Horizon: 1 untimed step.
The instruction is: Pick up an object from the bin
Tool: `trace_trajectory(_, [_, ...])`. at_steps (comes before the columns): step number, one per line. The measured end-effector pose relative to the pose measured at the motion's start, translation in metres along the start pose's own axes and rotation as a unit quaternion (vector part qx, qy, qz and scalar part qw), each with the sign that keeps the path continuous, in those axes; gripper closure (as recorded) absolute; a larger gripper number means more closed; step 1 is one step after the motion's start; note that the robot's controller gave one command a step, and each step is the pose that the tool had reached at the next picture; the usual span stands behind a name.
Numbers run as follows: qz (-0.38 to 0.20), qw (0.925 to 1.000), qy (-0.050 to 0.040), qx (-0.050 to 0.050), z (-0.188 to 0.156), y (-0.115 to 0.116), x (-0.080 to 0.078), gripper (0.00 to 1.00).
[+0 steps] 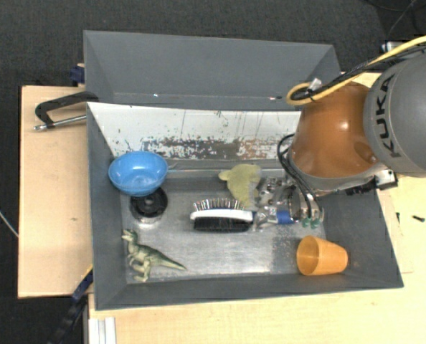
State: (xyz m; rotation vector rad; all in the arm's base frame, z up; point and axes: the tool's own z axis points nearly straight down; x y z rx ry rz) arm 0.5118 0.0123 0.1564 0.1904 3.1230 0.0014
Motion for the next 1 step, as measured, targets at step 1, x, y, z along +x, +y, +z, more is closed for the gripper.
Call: trace_trajectory(1, [-0.012,0.9999,-0.0004,0.000,-0.0755,-0.0004,-0.0058,1.00])
